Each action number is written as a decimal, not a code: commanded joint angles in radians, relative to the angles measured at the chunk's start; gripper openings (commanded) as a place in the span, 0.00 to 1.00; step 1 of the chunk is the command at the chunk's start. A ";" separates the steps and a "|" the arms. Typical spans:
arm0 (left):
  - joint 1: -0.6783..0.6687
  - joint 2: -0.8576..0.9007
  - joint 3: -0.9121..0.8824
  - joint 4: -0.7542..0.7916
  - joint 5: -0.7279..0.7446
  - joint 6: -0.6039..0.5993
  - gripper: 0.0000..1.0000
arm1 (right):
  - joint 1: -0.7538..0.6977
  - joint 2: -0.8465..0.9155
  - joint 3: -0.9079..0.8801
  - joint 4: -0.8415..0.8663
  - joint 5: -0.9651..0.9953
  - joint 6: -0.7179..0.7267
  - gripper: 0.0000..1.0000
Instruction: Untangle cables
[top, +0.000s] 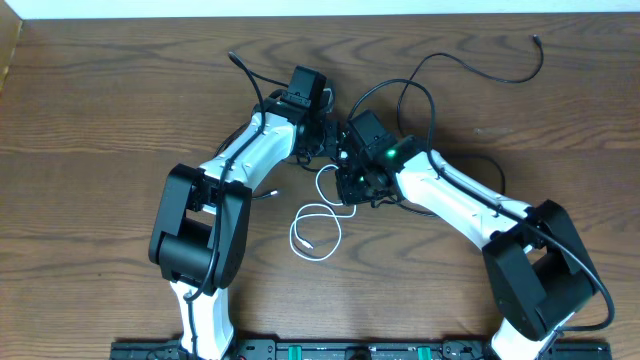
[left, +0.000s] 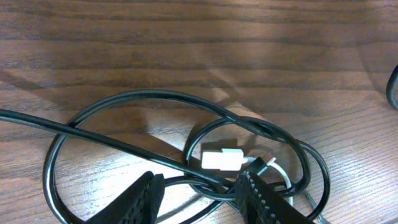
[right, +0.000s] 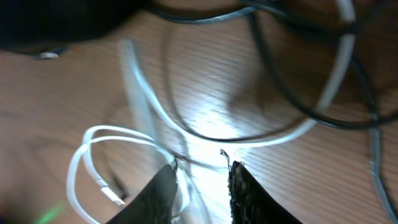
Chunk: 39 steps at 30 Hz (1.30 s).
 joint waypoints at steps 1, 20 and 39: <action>-0.002 0.007 -0.005 0.000 0.012 0.002 0.42 | -0.009 0.042 0.010 -0.016 0.098 0.052 0.25; -0.002 0.025 -0.005 -0.004 0.005 0.010 0.42 | -0.022 0.091 0.009 -0.020 0.166 0.333 0.24; -0.002 0.025 -0.005 -0.023 0.005 0.010 0.42 | -0.108 0.502 0.434 -0.588 0.181 0.151 0.35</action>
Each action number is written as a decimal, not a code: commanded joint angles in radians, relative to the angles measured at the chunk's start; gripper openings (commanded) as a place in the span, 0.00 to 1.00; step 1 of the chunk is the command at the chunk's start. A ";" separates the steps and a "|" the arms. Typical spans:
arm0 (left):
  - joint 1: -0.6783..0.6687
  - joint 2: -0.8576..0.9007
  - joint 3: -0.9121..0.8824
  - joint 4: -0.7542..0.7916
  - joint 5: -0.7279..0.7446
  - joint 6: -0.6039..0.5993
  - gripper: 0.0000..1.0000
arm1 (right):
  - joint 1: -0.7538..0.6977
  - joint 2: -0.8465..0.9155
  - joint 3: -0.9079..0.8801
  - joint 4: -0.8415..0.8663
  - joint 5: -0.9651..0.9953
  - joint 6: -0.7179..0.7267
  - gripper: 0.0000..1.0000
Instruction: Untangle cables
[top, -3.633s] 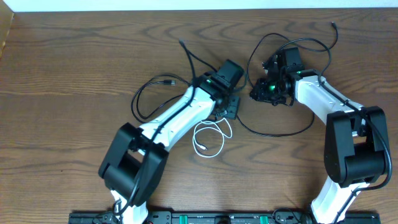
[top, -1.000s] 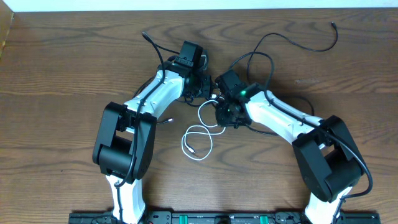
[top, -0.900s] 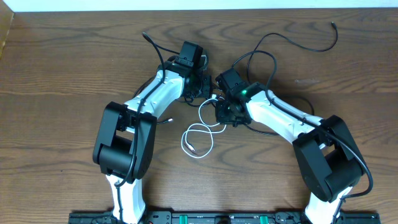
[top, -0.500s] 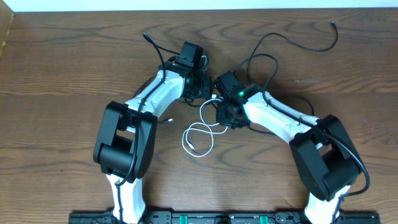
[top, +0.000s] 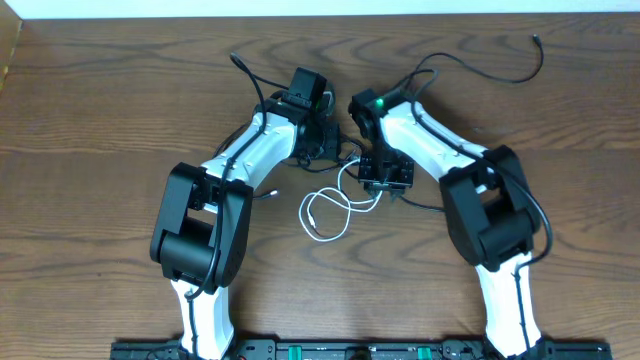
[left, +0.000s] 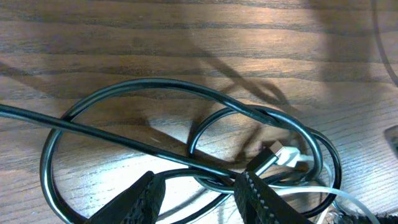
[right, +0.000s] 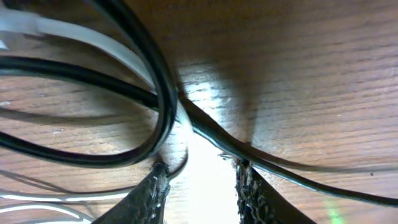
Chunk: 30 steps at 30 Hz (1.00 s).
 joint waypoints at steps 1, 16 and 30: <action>-0.001 0.016 -0.005 -0.002 0.005 0.010 0.42 | 0.003 0.105 -0.009 -0.006 0.032 -0.076 0.28; -0.001 0.017 -0.005 -0.003 -0.125 0.008 0.42 | -0.040 0.089 -0.009 -0.225 0.199 -0.106 0.01; -0.001 0.017 -0.005 -0.010 -0.146 0.008 0.42 | -0.117 -0.430 -0.009 -0.209 0.275 -0.131 0.01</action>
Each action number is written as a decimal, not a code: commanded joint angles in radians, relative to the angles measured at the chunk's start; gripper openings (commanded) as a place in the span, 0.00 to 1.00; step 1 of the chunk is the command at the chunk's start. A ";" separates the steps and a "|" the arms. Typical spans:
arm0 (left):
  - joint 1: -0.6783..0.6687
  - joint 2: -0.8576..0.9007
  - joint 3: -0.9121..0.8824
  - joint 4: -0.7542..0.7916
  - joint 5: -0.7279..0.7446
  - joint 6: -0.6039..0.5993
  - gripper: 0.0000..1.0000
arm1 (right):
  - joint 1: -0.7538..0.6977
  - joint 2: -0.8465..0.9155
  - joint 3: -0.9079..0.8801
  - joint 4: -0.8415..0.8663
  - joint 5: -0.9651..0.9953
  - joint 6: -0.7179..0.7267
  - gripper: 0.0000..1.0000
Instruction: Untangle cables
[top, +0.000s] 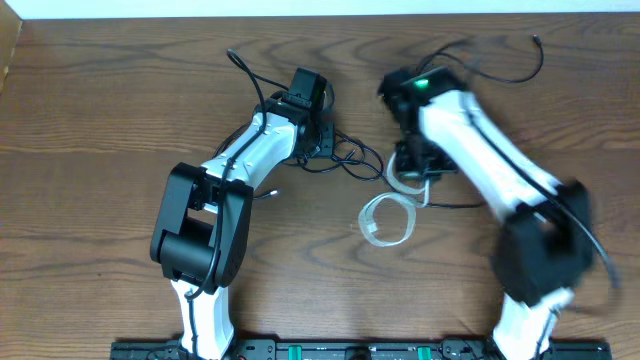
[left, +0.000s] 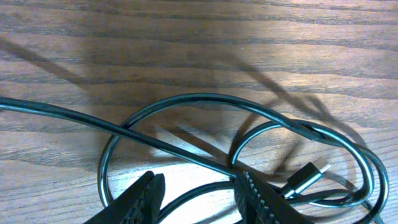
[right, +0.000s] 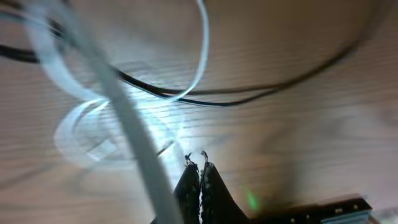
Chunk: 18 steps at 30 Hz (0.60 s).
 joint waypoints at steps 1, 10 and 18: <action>0.000 0.017 -0.005 -0.008 -0.017 0.008 0.42 | -0.054 -0.164 0.008 0.003 0.069 -0.014 0.01; 0.000 0.017 -0.005 -0.012 -0.017 0.008 0.42 | -0.160 -0.237 -0.013 0.023 0.051 -0.064 0.13; 0.000 0.017 -0.005 -0.012 -0.017 0.008 0.43 | -0.176 -0.230 -0.131 0.084 -0.036 -0.074 0.75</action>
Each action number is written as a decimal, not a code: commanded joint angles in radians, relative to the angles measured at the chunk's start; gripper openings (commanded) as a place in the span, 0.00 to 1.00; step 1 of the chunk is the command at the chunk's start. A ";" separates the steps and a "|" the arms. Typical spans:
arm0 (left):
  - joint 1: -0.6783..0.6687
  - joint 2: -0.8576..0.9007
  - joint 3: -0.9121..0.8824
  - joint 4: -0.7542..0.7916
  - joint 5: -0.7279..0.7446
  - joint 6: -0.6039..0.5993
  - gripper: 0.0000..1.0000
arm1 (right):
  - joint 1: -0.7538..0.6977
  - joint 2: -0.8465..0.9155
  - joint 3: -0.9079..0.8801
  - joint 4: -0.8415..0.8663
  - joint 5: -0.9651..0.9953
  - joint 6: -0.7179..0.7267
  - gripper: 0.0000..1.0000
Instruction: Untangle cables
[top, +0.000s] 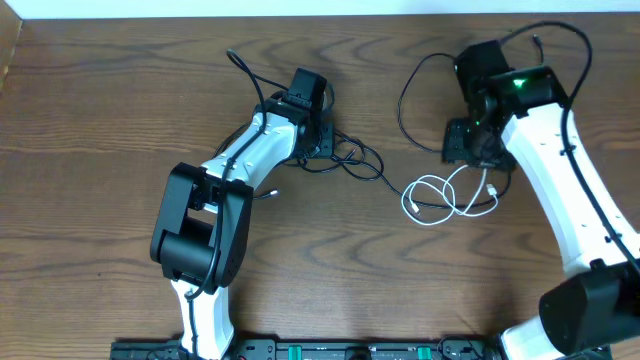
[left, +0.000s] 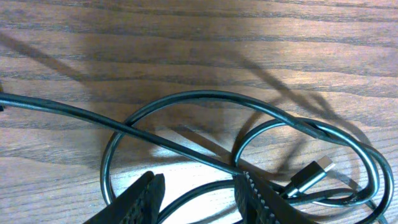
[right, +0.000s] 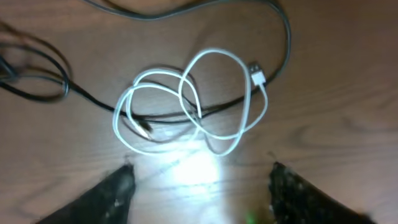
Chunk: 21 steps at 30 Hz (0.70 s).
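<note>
A black cable (left: 186, 96) lies coiled on the wooden table, its plug (left: 308, 177) at the right. My left gripper (left: 199, 200) stands open low over this coil (top: 345, 160), with one strand running between its fingers. A white cable (right: 199, 106) lies in loose loops on the table, with a thin black strand (right: 93, 96) crossing under it. My right gripper (right: 205, 186) is open above the white cable (top: 445, 195) and holds nothing. In the overhead view the right gripper (top: 468, 150) sits just above the white loops and the left gripper (top: 318, 135) at the coil.
Another black cable (top: 415, 95) loops at the back right and trails off toward the far right edge (top: 540, 40). A black lead (top: 240, 65) runs up and left from the left arm. The table is dark wood.
My right gripper was shut on the white cable right of the table's middle. Now it is open farther right, and the white cable lies on the table. The left gripper has not moved.
The white cable lay tangled with black loops between both grippers, its plug showing in the left wrist view. Then my right gripper's fingers were around the crossed strands. Then it was shut on the white cable, farther right. Now the white cable lies apart from the coil.
</note>
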 joint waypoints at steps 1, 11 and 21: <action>0.000 0.017 -0.005 -0.006 -0.013 0.008 0.43 | 0.002 0.010 -0.065 0.017 -0.025 -0.012 0.80; 0.000 0.017 -0.005 -0.006 -0.013 0.008 0.43 | -0.021 0.010 -0.272 0.249 -0.200 -0.289 0.98; 0.000 0.017 -0.005 -0.006 -0.013 0.008 0.43 | -0.017 0.010 -0.519 0.605 -0.109 -0.306 0.77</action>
